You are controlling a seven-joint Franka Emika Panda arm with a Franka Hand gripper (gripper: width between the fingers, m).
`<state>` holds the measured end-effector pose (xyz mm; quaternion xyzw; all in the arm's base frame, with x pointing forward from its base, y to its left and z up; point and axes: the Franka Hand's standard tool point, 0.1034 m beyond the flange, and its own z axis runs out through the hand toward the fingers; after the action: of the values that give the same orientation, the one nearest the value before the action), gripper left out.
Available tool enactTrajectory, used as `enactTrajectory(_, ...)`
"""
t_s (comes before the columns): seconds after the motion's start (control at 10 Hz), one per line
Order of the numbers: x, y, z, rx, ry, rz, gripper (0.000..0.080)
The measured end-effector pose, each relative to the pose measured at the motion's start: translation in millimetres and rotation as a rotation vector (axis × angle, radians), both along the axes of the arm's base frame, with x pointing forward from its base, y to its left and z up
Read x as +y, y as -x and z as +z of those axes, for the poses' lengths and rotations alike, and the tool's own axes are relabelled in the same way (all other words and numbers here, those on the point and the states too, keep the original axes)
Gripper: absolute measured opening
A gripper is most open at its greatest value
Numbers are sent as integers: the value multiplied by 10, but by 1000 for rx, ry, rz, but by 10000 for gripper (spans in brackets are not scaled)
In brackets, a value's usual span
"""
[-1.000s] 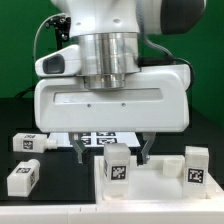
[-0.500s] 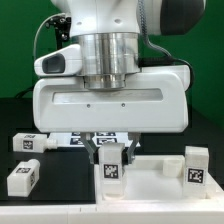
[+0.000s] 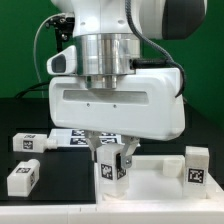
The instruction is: Assemble square table
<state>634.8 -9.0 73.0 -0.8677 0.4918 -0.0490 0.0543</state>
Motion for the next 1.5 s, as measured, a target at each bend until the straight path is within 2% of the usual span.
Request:
enactTrajectory(0.2,43,12,-15,38,-95,-419,284)
enactTrajectory(0.3,69,3,-16,48,-123,-572,284)
enactTrajectory(0.4,82,2,-20,53,-143,-686,284)
enactTrajectory(0.5,81,4,-21,52,-140,-661,284)
enactTrajectory(0.6,86,16,-28,50,-112,-539,465)
enactTrajectory(0.7,103,31,-37,50,-78,-394,465)
enactTrajectory(0.8,108,28,-35,38,-53,-209,590)
enactTrajectory(0.9,132,34,-35,32,-29,-21,590)
enactTrajectory(1.0,145,43,-35,32,-19,91,639)
enactTrajectory(1.3,119,42,-43,19,8,286,648)
enactTrajectory(1.5,90,7,5,-4,85,653,648)
